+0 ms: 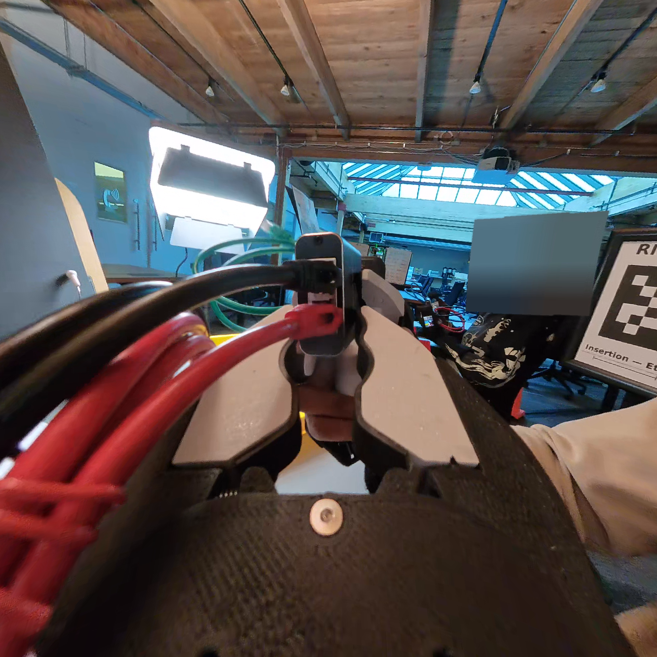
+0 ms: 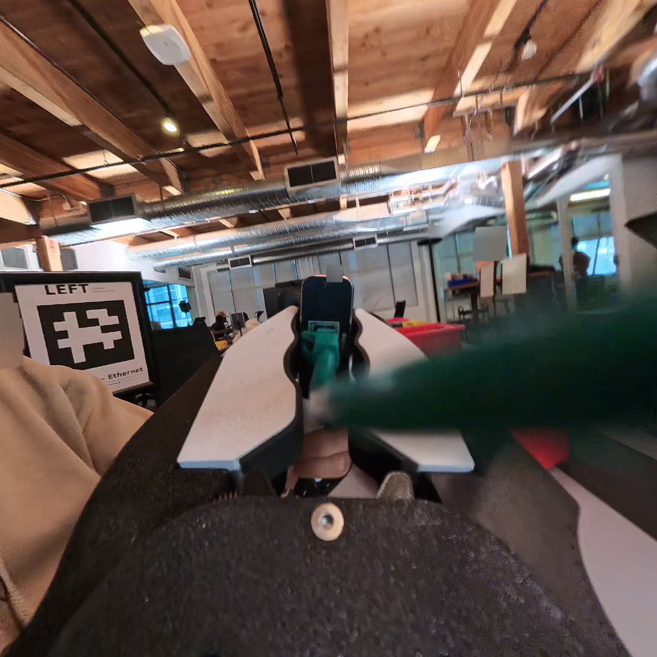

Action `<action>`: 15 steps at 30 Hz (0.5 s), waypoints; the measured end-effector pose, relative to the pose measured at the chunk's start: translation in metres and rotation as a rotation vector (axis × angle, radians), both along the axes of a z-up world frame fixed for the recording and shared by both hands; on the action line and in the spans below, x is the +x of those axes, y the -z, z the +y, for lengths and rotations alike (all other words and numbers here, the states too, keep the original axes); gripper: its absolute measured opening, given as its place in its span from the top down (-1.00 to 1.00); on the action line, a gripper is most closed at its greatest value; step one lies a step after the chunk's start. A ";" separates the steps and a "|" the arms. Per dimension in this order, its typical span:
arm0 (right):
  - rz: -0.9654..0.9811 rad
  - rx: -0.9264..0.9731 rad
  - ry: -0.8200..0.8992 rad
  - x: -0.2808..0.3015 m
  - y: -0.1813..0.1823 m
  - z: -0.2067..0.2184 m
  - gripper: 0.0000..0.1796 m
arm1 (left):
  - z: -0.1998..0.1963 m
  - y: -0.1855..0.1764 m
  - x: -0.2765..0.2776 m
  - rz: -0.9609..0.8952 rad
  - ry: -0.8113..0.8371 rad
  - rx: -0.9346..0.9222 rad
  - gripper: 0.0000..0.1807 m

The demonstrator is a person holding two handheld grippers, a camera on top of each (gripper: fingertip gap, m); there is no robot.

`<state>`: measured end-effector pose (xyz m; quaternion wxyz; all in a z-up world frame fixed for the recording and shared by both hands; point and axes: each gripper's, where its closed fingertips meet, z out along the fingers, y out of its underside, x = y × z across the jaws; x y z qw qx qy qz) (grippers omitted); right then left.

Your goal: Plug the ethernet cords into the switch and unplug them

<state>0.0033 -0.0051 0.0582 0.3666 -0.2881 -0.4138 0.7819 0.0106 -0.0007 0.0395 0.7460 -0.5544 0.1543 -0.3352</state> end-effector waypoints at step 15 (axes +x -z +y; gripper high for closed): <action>-0.120 0.080 0.068 -0.002 -0.002 -0.001 0.78 | -0.015 -0.019 -0.027 -0.063 -0.007 0.127 0.69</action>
